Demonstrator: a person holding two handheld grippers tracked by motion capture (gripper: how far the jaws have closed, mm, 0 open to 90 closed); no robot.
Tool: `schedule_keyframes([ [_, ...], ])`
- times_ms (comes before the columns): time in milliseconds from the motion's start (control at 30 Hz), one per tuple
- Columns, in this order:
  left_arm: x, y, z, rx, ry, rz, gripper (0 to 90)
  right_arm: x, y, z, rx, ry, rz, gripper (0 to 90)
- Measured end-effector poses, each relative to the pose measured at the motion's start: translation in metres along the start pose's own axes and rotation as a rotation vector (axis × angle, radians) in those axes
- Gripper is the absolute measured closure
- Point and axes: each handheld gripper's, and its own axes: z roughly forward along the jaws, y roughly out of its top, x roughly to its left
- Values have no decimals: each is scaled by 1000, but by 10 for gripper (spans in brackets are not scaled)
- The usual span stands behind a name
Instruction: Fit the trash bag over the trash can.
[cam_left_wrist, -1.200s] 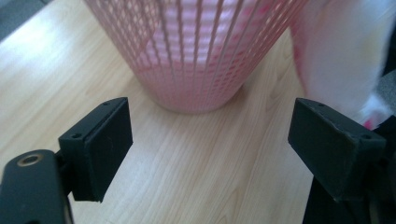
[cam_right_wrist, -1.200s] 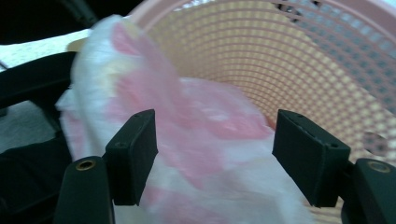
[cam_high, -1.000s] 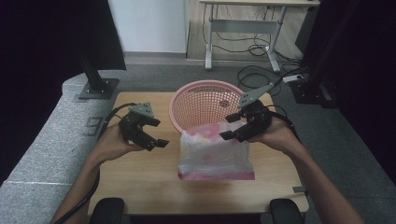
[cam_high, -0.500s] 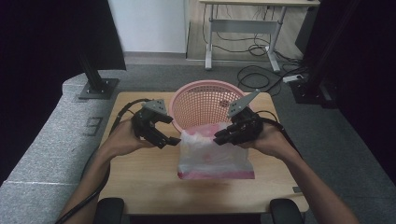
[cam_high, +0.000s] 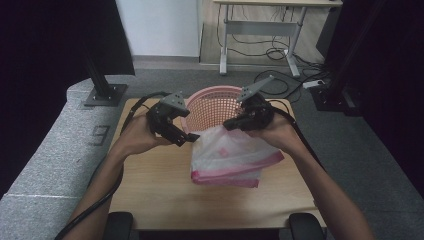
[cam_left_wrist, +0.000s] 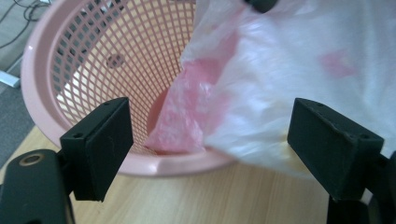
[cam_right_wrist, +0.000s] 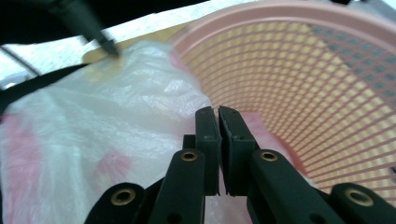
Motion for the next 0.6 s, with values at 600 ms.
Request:
schedule_keyframes([
  [600, 11, -7, 27, 61, 45, -11, 142, -51, 2, 13, 39, -170, 95, 603],
])
